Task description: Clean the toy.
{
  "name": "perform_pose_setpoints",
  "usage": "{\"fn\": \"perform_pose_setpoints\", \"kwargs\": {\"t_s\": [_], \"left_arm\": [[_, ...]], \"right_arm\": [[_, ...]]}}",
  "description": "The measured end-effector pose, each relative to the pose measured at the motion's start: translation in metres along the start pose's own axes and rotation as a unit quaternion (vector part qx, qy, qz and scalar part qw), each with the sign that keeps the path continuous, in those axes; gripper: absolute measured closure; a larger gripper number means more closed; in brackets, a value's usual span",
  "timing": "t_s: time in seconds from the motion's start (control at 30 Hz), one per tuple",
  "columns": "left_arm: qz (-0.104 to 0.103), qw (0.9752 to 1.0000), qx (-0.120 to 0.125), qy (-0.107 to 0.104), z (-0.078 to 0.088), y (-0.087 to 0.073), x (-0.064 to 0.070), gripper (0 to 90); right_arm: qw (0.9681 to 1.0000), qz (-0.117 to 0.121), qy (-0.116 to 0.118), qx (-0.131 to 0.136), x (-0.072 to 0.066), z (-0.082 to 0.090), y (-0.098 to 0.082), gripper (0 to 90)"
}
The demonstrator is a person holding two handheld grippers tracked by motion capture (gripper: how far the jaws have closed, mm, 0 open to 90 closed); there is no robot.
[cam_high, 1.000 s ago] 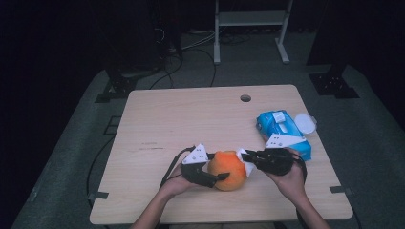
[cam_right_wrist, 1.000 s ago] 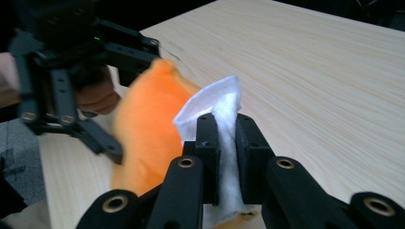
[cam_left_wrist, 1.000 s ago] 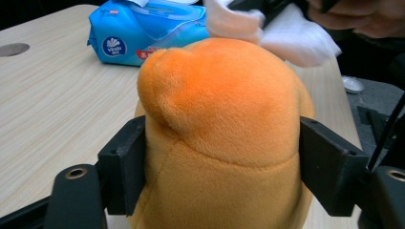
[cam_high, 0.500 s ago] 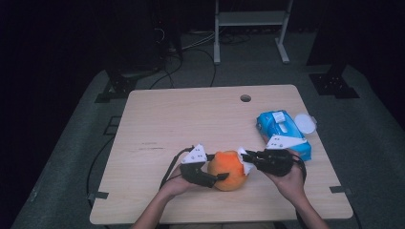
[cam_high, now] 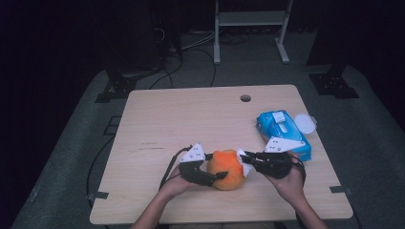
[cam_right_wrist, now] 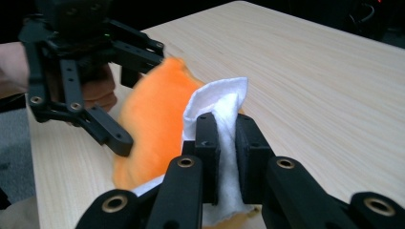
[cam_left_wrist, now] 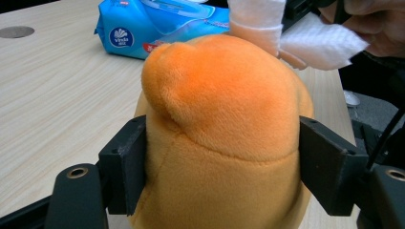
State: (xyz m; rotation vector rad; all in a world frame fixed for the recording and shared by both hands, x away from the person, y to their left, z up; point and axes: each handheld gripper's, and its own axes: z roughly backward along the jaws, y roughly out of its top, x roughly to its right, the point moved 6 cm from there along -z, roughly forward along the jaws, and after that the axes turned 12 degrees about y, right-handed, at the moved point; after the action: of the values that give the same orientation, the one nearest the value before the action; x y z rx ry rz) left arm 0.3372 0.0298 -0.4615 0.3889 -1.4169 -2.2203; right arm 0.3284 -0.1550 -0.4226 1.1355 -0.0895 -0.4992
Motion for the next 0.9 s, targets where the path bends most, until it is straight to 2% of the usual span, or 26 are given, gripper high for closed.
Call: {"fn": "perform_pose_setpoints", "kwargs": {"t_s": [0.07,0.13,0.2,0.3,0.43,0.57,0.63,0.8,0.9], "left_arm": [[0.003,1.0000,0.000,0.005,-0.001,0.001,0.001,26.1],[0.007,0.9999,-0.003,0.009,0.000,0.001,-0.001,26.1],[0.018,0.9998,-0.003,0.012,0.001,0.000,-0.004,25.9],[0.034,0.9993,-0.004,0.015,0.002,-0.001,-0.008,25.7],[0.028,0.9996,-0.003,0.007,0.002,-0.001,-0.005,25.2],[0.016,0.9998,-0.003,-0.010,0.002,-0.001,0.001,24.4],[0.010,0.9999,-0.004,-0.012,0.002,0.000,0.003,24.4],[0.013,0.9999,-0.004,0.002,0.001,0.000,0.001,26.0],[0.018,0.9997,-0.006,0.013,0.002,-0.001,-0.004,26.6]], "right_arm": [[1.0000,-0.002,0.001,0.002,-0.002,0.001,-0.001,80.7],[0.9999,0.006,0.014,0.002,-0.012,-0.002,0.001,80.6],[0.9995,0.019,0.025,0.000,-0.021,-0.006,0.002,80.6],[0.9989,0.028,0.037,-0.001,-0.026,-0.009,0.003,80.5],[0.9996,0.022,0.016,-0.002,-0.016,-0.005,0.001,80.4],[0.9998,-0.018,0.008,0.010,0.005,0.001,-0.005,79.9],[0.9997,-0.020,0.000,0.010,0.009,0.003,-0.006,80.0],[0.9996,-0.025,0.003,0.012,0.007,0.004,-0.006,80.5],[0.9995,-0.012,0.027,0.014,-0.007,-0.001,-0.001,80.5]]}}
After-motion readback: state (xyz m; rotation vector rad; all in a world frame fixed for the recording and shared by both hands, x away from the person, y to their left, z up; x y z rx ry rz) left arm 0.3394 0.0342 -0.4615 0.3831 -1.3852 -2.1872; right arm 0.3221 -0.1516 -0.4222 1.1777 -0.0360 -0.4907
